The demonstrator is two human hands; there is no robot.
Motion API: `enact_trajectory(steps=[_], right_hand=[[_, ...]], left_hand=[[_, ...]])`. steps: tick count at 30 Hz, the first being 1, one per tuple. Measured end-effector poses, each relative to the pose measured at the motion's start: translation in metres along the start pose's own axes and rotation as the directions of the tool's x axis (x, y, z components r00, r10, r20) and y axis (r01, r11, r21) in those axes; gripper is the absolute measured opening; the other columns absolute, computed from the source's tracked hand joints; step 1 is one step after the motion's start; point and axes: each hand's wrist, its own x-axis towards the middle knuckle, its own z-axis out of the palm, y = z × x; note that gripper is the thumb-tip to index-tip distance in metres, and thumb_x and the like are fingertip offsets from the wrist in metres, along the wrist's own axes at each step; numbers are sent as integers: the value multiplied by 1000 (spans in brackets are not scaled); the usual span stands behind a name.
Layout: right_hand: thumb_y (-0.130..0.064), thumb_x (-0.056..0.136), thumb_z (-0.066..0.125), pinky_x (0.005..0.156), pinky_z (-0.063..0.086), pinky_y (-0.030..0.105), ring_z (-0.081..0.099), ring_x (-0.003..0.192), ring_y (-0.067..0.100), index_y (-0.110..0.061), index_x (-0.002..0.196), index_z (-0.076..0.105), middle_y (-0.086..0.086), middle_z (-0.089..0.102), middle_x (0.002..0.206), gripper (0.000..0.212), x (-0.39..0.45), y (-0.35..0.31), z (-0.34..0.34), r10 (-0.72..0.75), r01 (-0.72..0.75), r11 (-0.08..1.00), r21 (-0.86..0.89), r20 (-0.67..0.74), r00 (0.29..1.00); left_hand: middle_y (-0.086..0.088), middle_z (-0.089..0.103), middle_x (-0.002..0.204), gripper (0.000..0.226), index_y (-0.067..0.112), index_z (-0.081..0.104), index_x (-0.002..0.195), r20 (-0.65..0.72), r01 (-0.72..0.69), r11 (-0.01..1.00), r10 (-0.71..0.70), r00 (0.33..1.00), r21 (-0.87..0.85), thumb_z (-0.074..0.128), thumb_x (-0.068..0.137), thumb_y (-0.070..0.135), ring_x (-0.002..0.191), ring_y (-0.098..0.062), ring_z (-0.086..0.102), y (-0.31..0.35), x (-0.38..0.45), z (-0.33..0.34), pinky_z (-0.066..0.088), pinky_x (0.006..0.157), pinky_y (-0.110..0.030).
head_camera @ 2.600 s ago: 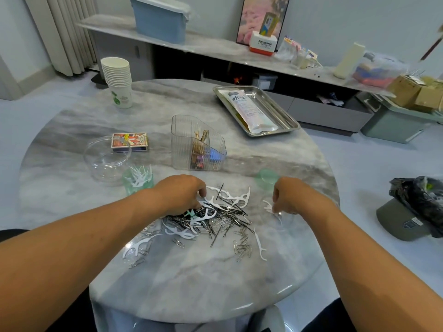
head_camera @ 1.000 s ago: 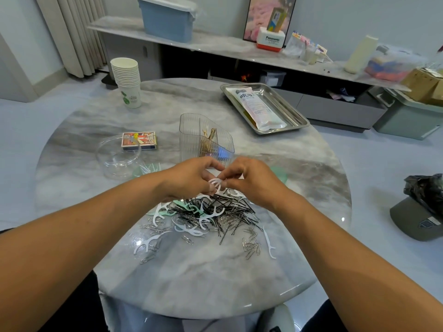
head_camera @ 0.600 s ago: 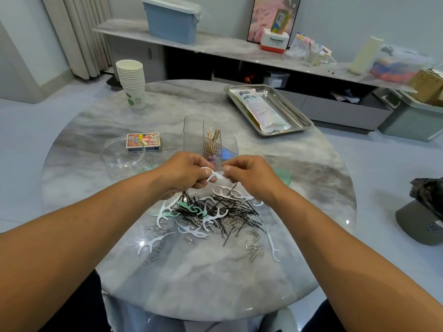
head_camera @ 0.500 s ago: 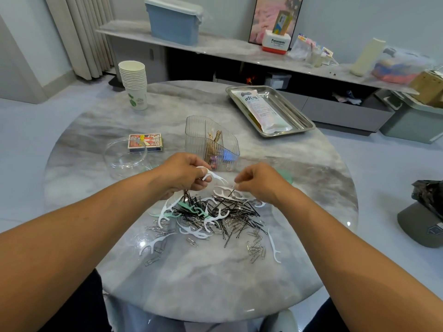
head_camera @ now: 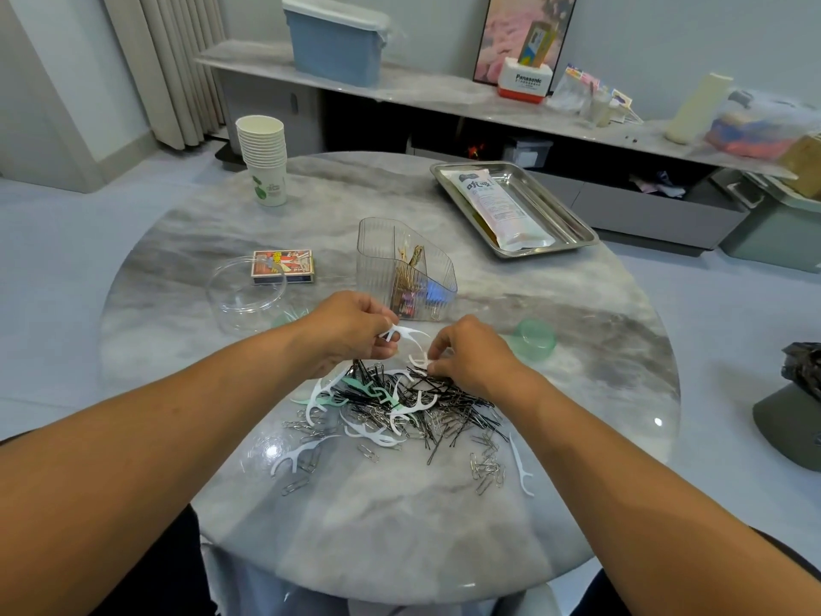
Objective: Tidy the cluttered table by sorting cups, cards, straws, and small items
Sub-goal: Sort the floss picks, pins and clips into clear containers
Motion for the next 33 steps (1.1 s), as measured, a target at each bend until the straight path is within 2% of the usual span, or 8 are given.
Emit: enact_trajectory(steps=[2, 5, 10, 13, 19, 24, 27, 33], right_hand=[[-30, 82, 84, 88, 54, 37, 65, 99, 21, -26, 85, 76, -4, 70, 101, 10, 1, -3, -3, -4, 4, 1000, -24, 35, 999], [-31, 82, 83, 90, 54, 40, 62, 99, 20, -26, 84, 77, -7, 70, 98, 8, 2, -6, -6, -22, 28, 994, -103, 63, 998], [-26, 83, 79, 95, 48, 41, 59, 103, 21, -25, 78, 75, -10, 68, 99, 6, 3, -4, -5, -55, 66, 989, -134, 85, 995], [-24, 82, 76, 90, 43, 38, 57, 102, 21, -28, 75, 71, -8, 64, 104, 9, -1, -2, -8, -86, 87, 990, -110, 15, 996], [-21, 88, 66, 80, 58, 43, 67, 82, 14, -28, 82, 62, -10, 68, 87, 11, -7, 2, -25, -89, 107, 980, 168, -109, 990], [-29, 95, 64, 75, 55, 41, 65, 83, 12, -29, 94, 61, -12, 69, 87, 3, -13, -8, -23, -170, 235, 953, 190, -305, 937], [-25, 95, 68, 80, 55, 41, 67, 89, 13, -26, 99, 69, -11, 73, 96, 3, -17, -16, -22, -305, 369, 918, 148, -334, 892], [-18, 91, 75, 81, 54, 44, 65, 89, 15, -21, 98, 77, -6, 70, 96, 9, -12, -8, -20, -367, 450, 877, 167, -373, 853]], left_hand=[[-24, 65, 103, 10, -1, 63, 104, -8, -11, 1000, 11, 1000, 10, 54, 99, -4, 90, -27, 72, -2, 1, -2, 61, 86, -38], [-26, 64, 110, 14, 1, 65, 102, -19, -5, 1000, 5, 1000, -4, 52, 99, -7, 100, -30, 72, -5, 4, -4, 60, 89, -37], [-25, 63, 111, 23, 1, 67, 100, -10, 59, 993, -60, 998, -100, 50, 97, -13, 102, -28, 71, -1, 5, -4, 62, 78, -31], [-25, 61, 108, 23, -4, 66, 106, 19, 118, 971, -116, 993, -209, 46, 98, -13, 97, -28, 70, 3, 6, -4, 63, 72, -30], [-25, 59, 115, 19, -7, 66, 105, 49, 153, 937, -145, 988, -314, 48, 102, -4, 92, -25, 67, 5, 10, -6, 63, 71, -30], [-24, 59, 116, 21, -8, 66, 109, 103, 177, 941, -153, 983, -287, 46, 101, -6, 98, -26, 66, 3, 6, -1, 62, 73, -31], [-25, 58, 119, 20, -9, 64, 107, 183, 212, 902, -152, 971, -377, 46, 103, -2, 99, -27, 65, 4, 5, 3, 63, 68, -29], [-25, 64, 119, 25, -12, 61, 120, 244, 200, 845, -86, 966, -496, 52, 99, -1, 94, -26, 70, 9, 3, -2, 62, 68, -26]])
